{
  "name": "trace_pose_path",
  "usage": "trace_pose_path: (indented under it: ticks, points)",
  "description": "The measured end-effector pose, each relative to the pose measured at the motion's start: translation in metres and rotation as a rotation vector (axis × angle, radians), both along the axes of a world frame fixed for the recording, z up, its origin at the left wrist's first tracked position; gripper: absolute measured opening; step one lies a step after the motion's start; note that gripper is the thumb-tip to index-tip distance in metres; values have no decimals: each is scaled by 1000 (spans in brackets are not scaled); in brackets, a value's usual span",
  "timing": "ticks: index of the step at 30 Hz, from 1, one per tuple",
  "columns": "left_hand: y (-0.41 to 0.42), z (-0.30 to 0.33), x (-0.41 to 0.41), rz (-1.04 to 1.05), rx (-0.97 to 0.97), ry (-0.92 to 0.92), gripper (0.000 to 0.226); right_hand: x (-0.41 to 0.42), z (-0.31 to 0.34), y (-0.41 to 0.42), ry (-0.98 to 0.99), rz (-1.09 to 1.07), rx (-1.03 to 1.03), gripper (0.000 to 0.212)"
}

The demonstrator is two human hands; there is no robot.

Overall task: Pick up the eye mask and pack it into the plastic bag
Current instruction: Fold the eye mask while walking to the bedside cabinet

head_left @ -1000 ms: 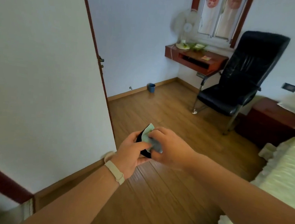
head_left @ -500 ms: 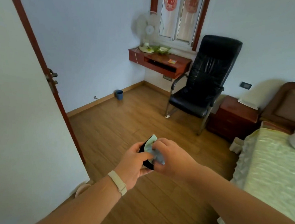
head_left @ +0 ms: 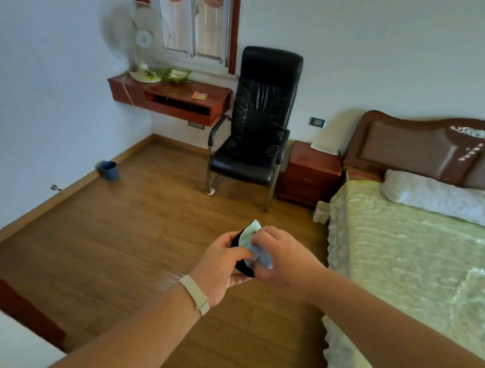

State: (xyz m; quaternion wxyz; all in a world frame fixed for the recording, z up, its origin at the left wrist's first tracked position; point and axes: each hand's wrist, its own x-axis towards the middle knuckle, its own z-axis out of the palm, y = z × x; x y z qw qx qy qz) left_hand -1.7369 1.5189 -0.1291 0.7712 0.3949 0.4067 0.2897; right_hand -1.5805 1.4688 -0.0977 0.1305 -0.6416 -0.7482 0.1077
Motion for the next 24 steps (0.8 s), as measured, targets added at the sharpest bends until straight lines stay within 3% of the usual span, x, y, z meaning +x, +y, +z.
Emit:
trace_pose_path:
  ticks: [11,24]
  points:
    - [77,-20,133,-94,-57,41,33,124,-29,60,69,-139,24,39]
    - [168,16,313,-190,49,115,33,294,-25,142,149,-260,87,44]
